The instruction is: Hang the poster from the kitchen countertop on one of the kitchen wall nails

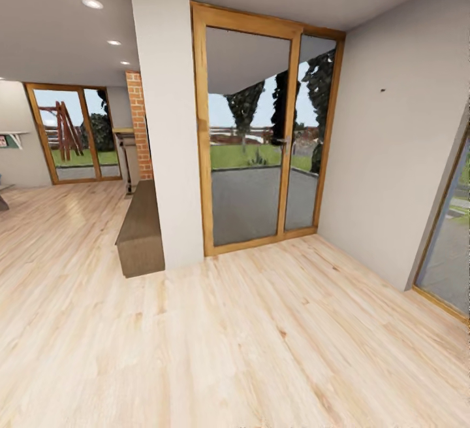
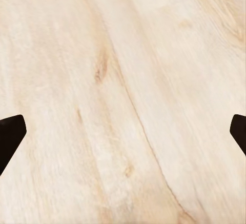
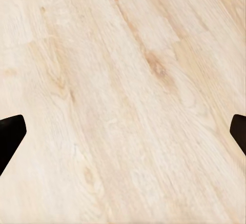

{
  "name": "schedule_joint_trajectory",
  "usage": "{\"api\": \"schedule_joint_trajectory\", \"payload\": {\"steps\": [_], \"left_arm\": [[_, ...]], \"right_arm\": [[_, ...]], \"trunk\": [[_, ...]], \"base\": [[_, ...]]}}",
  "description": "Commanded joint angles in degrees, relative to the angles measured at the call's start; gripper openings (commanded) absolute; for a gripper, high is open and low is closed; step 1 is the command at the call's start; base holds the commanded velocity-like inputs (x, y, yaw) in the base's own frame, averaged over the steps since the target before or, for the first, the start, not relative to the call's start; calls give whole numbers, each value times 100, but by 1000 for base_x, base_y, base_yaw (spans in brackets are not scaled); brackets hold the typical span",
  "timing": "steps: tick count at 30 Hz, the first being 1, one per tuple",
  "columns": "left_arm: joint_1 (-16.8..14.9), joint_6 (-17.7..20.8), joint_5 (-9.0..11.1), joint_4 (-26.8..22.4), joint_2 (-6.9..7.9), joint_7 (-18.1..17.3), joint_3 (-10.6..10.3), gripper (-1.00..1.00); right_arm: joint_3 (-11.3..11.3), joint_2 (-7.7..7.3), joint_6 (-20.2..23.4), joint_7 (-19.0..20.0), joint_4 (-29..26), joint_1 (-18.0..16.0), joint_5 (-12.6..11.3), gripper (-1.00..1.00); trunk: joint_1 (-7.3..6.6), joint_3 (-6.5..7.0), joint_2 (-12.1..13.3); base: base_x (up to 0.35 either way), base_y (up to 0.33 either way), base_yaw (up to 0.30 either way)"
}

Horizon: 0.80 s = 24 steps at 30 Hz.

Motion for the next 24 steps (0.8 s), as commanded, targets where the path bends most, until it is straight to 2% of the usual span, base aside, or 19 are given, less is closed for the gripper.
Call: {"api": "schedule_joint_trajectory", "payload": {"steps": [1,24], "left_arm": [[1,-9,0,-6,1,-3,-1,100],[1,-8,1,-7,1,-3,-1,100]], "right_arm": [[-4,1,-18,-4,4,-3,-1,100],[-5,1,-18,-4,4,-3,-1,100]], "trunk": [[0,-14,-3],[0,-223,-3]], "base": [[0,0,-83],[0,0,-83]]}}
